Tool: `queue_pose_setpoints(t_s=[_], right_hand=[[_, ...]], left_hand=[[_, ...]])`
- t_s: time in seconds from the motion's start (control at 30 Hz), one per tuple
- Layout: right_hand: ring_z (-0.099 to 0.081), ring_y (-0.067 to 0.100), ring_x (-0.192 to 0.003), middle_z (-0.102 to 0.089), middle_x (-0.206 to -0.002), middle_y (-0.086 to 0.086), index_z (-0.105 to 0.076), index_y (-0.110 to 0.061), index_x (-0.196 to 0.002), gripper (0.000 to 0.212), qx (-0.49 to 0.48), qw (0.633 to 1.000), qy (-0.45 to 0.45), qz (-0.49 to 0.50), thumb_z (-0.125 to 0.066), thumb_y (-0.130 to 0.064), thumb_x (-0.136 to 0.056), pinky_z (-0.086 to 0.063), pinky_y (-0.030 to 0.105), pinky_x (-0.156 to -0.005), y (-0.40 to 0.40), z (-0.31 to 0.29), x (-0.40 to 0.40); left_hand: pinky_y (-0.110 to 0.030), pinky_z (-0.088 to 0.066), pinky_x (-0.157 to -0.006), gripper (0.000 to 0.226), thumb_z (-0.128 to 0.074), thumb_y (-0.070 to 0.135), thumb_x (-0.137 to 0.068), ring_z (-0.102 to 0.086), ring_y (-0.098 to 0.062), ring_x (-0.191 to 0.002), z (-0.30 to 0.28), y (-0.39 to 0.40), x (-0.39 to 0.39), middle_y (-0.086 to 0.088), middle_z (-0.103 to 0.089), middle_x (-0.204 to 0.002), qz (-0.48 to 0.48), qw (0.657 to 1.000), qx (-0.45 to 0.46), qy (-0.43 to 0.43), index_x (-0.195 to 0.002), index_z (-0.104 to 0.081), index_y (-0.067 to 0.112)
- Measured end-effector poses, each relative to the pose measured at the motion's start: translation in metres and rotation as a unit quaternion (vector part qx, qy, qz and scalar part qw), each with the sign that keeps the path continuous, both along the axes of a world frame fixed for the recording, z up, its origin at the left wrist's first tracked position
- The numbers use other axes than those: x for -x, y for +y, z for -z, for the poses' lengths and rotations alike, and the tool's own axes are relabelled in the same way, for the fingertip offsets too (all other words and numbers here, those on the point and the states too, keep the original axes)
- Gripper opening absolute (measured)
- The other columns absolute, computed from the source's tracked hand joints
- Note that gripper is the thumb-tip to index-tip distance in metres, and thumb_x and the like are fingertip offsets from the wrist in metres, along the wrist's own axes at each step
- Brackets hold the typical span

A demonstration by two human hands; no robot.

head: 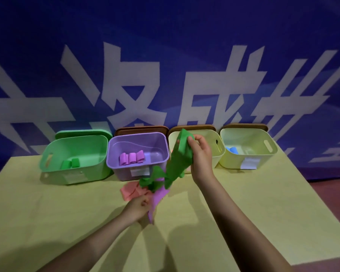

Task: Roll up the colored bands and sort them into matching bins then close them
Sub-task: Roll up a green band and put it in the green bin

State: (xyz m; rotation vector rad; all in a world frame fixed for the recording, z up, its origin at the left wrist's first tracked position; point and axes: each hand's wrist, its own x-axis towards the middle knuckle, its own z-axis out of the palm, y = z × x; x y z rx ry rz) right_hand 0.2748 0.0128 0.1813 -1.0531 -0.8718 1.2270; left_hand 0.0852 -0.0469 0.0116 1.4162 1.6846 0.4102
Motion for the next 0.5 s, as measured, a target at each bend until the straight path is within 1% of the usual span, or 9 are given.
queue_pose_setpoints(t_s=[0.07,0.17,0.23,0.27,0.3,0.33,0.4,0.47,0.5], right_hand=[[-0.062,0.017,-0.064,-0.068,-0.074,0.006,-0.055,-0.012,-0.085,0.009,-0.009,0.999,0.03,-0.043,-0.056,-0.011,-0.094,-0.05,0.028,-0.063,-0.005,-0.009,0.013],[-0.066,0.014,-0.061,-0.07,-0.07,0.004,-0.054,-0.009,-0.089,0.007,-0.025,0.994,0.053,-0.095,-0.053,-0.006,-0.095,-0.053,0.024,-0.058,-0.012,-0.021,0.03],[-0.066,0.016,-0.062,-0.069,-0.072,0.007,-0.055,-0.009,-0.086,0.009,-0.031,0.991,0.057,-0.117,-0.054,-0.005,-0.094,-0.053,0.025,-0.058,-0.016,-0.026,0.037],[-0.065,0.017,-0.063,-0.069,-0.075,0.009,-0.056,-0.009,-0.086,0.009,-0.033,0.99,0.055,-0.126,-0.054,-0.005,-0.093,-0.054,0.025,-0.058,-0.017,-0.028,0.039],[-0.065,0.019,-0.065,-0.069,-0.078,0.011,-0.057,-0.009,-0.088,0.007,-0.037,0.989,0.049,-0.132,-0.055,-0.005,-0.093,-0.054,0.025,-0.059,-0.017,-0.03,0.041],[-0.064,0.02,-0.068,-0.069,-0.081,0.012,-0.057,-0.009,-0.089,0.006,-0.044,0.989,0.041,-0.137,-0.056,-0.005,-0.093,-0.053,0.026,-0.061,-0.018,-0.032,0.043],[-0.064,0.017,-0.067,-0.07,-0.079,0.005,-0.058,-0.011,-0.09,0.009,-0.062,0.987,0.024,-0.147,-0.057,-0.002,-0.091,-0.052,0.023,-0.061,-0.016,-0.036,0.048],[-0.063,0.011,-0.063,-0.07,-0.075,-0.001,-0.06,-0.015,-0.089,0.015,-0.078,0.983,0.0,-0.168,-0.061,-0.001,-0.088,-0.052,0.02,-0.06,-0.015,-0.039,0.054],[-0.063,0.011,-0.065,-0.07,-0.078,-0.001,-0.061,-0.017,-0.091,0.015,-0.084,0.979,-0.014,-0.183,-0.065,-0.003,-0.085,-0.052,0.021,-0.061,-0.015,-0.039,0.058]], left_hand=[[-0.025,-0.036,-0.065,0.03,-0.058,0.003,-0.086,-0.052,-0.014,-0.071,-0.002,-0.007,0.008,0.002,-0.058,-0.069,-0.015,1.0,0.006,0.01,-0.065,-0.053,0.024],[-0.025,-0.037,-0.068,0.029,-0.058,0.001,-0.087,-0.057,-0.017,-0.08,-0.014,-0.01,0.017,-0.013,-0.067,-0.086,-0.061,0.998,-0.004,-0.005,-0.067,-0.055,0.021],[-0.02,-0.041,-0.06,0.028,-0.058,0.001,-0.088,-0.064,-0.012,-0.068,-0.034,-0.011,0.022,-0.012,-0.067,-0.079,-0.112,0.993,-0.014,-0.041,-0.068,-0.057,0.02],[-0.015,-0.04,-0.052,0.026,-0.056,0.0,-0.089,-0.061,-0.004,-0.057,-0.047,-0.012,0.024,-0.008,-0.063,-0.073,-0.14,0.987,-0.022,-0.07,-0.069,-0.057,0.018],[-0.012,-0.039,-0.047,0.026,-0.053,0.0,-0.091,-0.056,-0.001,-0.052,-0.059,-0.011,0.027,-0.005,-0.061,-0.071,-0.169,0.981,-0.035,-0.095,-0.071,-0.057,0.017],[-0.011,-0.039,-0.046,0.026,-0.049,0.001,-0.093,-0.055,-0.002,-0.054,-0.072,-0.01,0.029,-0.005,-0.061,-0.075,-0.192,0.973,-0.053,-0.117,-0.074,-0.058,0.017],[-0.017,-0.043,-0.053,0.026,-0.043,0.007,-0.098,-0.056,-0.011,-0.066,-0.101,-0.008,0.033,-0.006,-0.063,-0.084,-0.221,0.956,-0.091,-0.168,-0.082,-0.06,0.017],[-0.023,-0.046,-0.062,0.027,-0.04,0.013,-0.101,-0.059,-0.014,-0.073,-0.134,-0.008,0.031,-0.003,-0.065,-0.085,-0.241,0.933,-0.131,-0.234,-0.087,-0.063,0.015],[-0.025,-0.047,-0.065,0.029,-0.039,0.016,-0.102,-0.061,-0.014,-0.075,-0.148,-0.009,0.029,-0.002,-0.067,-0.085,-0.248,0.919,-0.149,-0.268,-0.089,-0.065,0.013]])
